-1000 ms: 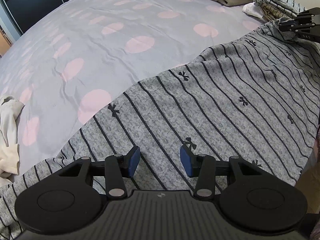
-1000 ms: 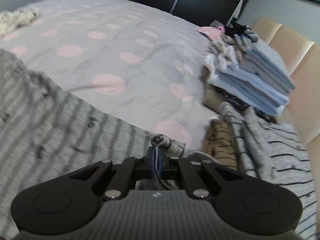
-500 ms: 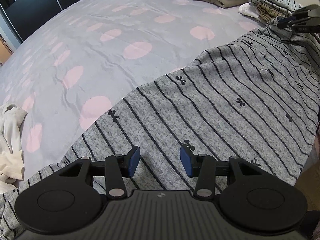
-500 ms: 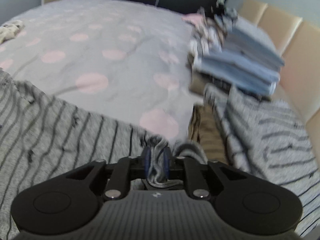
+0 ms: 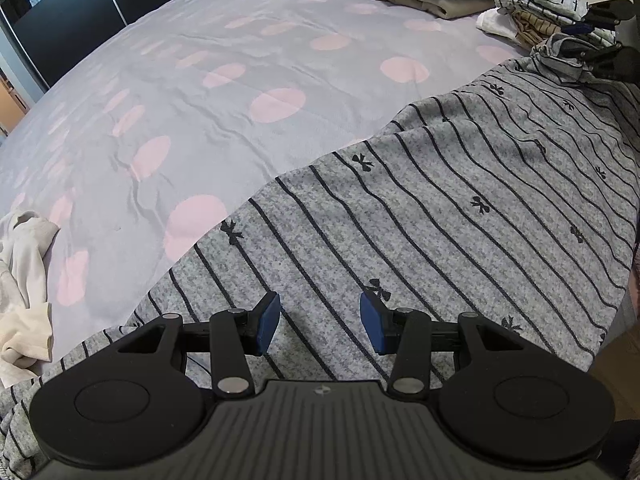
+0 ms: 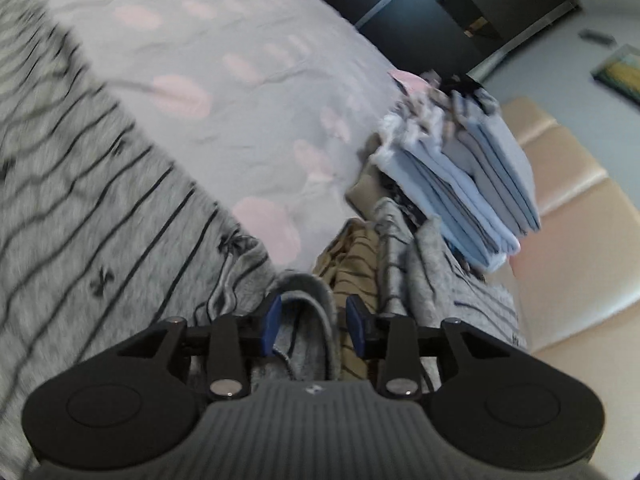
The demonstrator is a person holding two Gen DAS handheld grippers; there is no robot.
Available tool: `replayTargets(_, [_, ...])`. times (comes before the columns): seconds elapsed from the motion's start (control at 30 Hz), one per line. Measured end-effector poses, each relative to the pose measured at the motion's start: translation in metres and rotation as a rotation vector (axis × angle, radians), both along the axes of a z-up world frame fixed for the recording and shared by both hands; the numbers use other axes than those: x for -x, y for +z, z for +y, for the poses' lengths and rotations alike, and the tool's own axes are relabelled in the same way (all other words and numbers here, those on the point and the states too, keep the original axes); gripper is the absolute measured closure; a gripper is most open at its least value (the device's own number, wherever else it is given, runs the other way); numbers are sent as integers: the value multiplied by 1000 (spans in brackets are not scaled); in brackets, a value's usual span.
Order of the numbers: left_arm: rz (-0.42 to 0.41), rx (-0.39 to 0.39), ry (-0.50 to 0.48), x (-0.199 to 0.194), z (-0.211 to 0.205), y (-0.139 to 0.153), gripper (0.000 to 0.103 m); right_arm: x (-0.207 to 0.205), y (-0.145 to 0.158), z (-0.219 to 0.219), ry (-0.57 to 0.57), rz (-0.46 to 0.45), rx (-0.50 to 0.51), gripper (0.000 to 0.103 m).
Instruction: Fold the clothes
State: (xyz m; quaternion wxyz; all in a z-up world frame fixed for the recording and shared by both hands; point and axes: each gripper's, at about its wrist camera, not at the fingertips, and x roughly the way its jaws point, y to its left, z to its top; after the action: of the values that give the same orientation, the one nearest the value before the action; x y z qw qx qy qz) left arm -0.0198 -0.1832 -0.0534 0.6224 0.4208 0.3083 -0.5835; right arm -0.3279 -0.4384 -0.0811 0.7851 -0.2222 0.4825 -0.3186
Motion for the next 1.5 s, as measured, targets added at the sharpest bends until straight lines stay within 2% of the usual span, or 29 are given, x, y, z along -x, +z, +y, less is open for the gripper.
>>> replayTargets(0.13, [-14,-7,-16,3,0,-2,61,-4,-13,7,63,79,90,61])
replayTargets(0.23, [-25,-10,-30,6,0,-3,61,-7,-16,3,56,106,111,62])
replayTargets(0.27, [-27,-9,-35,6,0,-3,61,-8,-17,1,45,111,110,71])
replayTargets(0.3, [-27,-9,-40,7,1,-3,61,-8,-18,0,32,112,105,89])
replayTargets(0.33, [-29,-8,-44,8,1,-3,61,-9,-17,-2,19,109,99,93])
replayTargets(0.47, [-42,-6,-58,11,1,-3,61,-7,-1,-7,-44,12,41,95])
replayTargets(0.6, [-44,-5,-69,14,2,-2,61,1,27,-21,-171,-169,-125,97])
replayTargets(0.7, [-43,-4,-74,16,2,-2,61,9,43,-25,-223,-294,-263,97])
replayTargets(0.77, [-44,-3,-76,17,1,-2,61,9,47,-24,-237,-339,-339,97])
replayTargets(0.87, [-46,-2,-78,18,2,-2,61,1,36,-14,-207,-304,-417,97])
replayTargets(1.03, [-52,-2,-84,20,3,-2,61,-10,16,-6,-200,-241,-428,94])
replayTargets(1.17, [-58,-2,-91,22,4,-2,61,-13,14,-6,-202,-253,-440,69])
replayTargets(1.23, [-57,0,-90,21,4,-1,61,-15,15,-2,-185,-245,-438,67])
replayTargets(1.43, [-62,1,-91,22,5,-1,61,-26,-9,11,-130,-81,-257,65])
replayTargets(1.5, [-65,1,-94,23,6,0,61,-27,-12,7,-150,-81,-221,70])
